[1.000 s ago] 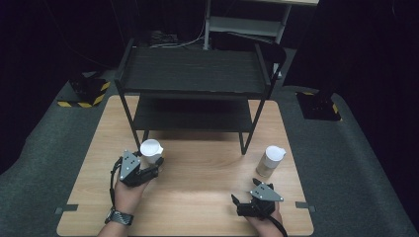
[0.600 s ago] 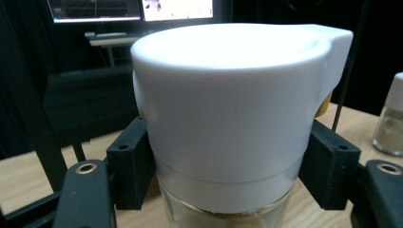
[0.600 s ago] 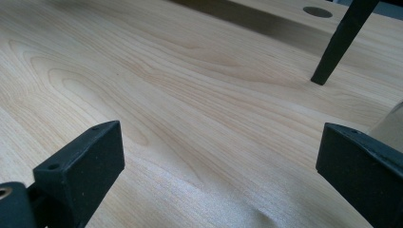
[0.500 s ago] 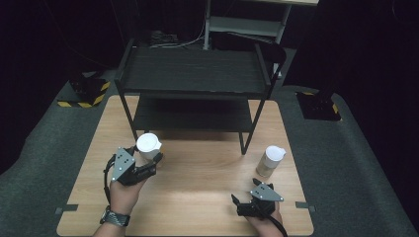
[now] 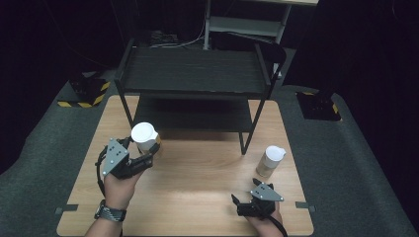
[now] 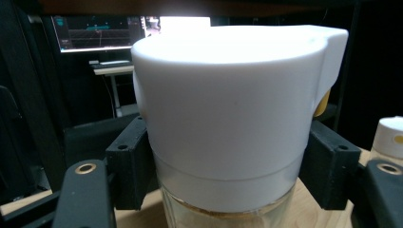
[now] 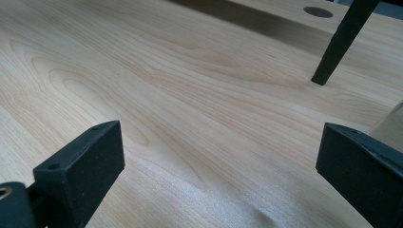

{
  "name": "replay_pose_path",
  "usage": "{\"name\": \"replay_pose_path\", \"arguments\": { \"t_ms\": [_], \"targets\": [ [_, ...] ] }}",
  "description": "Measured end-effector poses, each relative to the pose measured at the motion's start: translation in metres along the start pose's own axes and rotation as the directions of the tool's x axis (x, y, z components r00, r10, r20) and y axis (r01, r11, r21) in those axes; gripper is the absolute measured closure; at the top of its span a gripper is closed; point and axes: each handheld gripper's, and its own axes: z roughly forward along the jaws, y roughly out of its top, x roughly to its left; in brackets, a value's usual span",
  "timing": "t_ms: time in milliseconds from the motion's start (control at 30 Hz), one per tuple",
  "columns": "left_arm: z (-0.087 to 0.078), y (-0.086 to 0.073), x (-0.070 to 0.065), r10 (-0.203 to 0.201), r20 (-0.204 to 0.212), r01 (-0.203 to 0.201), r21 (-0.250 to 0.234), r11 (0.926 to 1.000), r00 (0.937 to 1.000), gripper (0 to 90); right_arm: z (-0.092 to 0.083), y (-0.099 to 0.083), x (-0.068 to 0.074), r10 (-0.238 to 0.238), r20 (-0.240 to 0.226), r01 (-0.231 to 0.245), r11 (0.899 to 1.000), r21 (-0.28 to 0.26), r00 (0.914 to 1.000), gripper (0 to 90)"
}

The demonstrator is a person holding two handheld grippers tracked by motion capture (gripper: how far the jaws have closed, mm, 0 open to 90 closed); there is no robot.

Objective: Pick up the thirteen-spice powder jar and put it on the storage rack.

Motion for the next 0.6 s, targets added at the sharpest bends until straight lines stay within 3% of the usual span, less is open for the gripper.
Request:
{"name": "replay_pose_path", "arguments": {
  "t_ms": [600],
  "targets": [
    [0.007, 0.056, 0.009, 0.019, -0.01, -0.019, -0.044, 0.9989, 0.9998, 29.7, 0.0, 0.0, -0.001, 0.003, -0.003, -0.003, 1.0, -0.002, 1.0, 1.6]
  ]
}}
